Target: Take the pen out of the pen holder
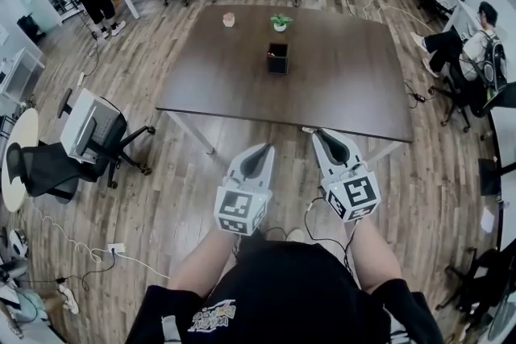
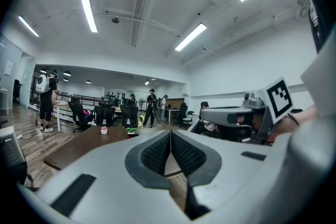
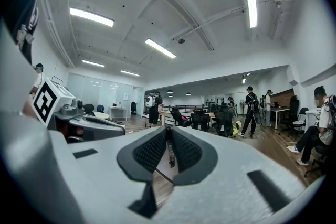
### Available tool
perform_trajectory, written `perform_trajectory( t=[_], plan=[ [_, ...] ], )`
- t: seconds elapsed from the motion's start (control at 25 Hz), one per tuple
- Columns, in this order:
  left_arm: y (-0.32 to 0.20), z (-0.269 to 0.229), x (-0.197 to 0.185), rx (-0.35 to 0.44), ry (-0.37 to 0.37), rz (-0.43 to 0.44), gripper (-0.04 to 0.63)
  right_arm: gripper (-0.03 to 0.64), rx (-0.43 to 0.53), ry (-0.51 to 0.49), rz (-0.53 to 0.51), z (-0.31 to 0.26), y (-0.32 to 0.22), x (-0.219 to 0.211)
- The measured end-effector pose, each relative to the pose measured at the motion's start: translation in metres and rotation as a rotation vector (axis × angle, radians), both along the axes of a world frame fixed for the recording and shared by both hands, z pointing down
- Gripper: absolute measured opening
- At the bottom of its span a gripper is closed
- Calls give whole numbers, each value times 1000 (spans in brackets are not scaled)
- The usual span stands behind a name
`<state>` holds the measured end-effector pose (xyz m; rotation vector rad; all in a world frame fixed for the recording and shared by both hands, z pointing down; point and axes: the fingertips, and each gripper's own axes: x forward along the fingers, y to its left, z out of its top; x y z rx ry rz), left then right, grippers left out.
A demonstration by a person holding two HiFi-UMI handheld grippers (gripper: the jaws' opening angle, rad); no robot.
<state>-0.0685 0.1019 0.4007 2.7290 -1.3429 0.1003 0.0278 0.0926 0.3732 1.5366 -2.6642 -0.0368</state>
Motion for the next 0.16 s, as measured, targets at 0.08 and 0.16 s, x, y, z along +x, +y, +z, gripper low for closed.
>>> perform_trajectory(
  t=[0.08, 0.16],
  plan=[
    [-1, -1, 1, 0, -1, 0, 6, 40, 2, 0, 1, -1, -1, 1],
    [-3, -2, 2, 1, -1, -1, 6, 40, 3, 0, 0, -3, -3, 2]
  ],
)
